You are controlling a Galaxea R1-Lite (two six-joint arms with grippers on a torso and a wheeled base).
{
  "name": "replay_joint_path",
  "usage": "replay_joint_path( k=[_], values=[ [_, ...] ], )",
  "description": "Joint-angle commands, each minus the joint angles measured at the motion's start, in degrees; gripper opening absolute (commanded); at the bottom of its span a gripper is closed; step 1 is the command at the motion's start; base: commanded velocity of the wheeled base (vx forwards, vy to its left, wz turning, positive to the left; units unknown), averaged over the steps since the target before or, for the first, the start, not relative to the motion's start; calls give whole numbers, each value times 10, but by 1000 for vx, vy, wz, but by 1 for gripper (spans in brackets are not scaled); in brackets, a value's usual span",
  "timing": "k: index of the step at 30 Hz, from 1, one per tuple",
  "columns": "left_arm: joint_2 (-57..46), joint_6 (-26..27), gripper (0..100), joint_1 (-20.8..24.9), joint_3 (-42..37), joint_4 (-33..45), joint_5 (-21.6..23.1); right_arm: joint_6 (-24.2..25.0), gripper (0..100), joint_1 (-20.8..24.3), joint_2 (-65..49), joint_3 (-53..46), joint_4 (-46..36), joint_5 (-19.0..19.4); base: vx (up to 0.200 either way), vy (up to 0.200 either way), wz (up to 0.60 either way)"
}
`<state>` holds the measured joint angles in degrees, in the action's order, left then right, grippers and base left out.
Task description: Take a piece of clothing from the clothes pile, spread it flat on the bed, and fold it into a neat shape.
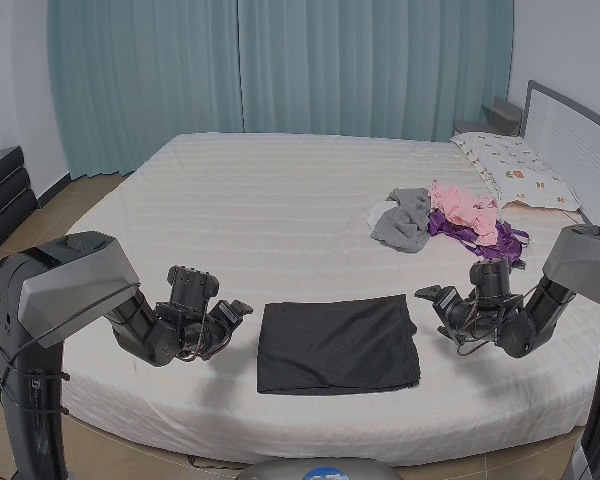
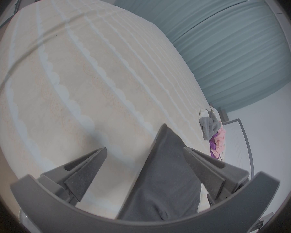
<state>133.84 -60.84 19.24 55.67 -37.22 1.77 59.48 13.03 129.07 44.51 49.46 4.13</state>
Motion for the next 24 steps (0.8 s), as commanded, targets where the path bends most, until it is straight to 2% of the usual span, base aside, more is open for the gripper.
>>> replay_joint_path(
  k=[1,11,14,20,24],
  values=[
    [-25,1,100,5,-28,0,22,33,100,-7,-38,-82,66,14,0,0,0],
    [-22,7,100,12,-20,0,24,34,100,-22,-8,-84,74,37,0,-180,0],
    [-19,35,100,13,-13,0,23,34,100,-22,-3,-84,75,51,0,0,0],
    [5,100,100,16,-8,-1,17,31,100,-18,10,-86,91,51,0,0,0],
    [18,114,100,17,-1,-1,8,28,100,-15,15,-95,107,50,0,0,0]
  ],
)
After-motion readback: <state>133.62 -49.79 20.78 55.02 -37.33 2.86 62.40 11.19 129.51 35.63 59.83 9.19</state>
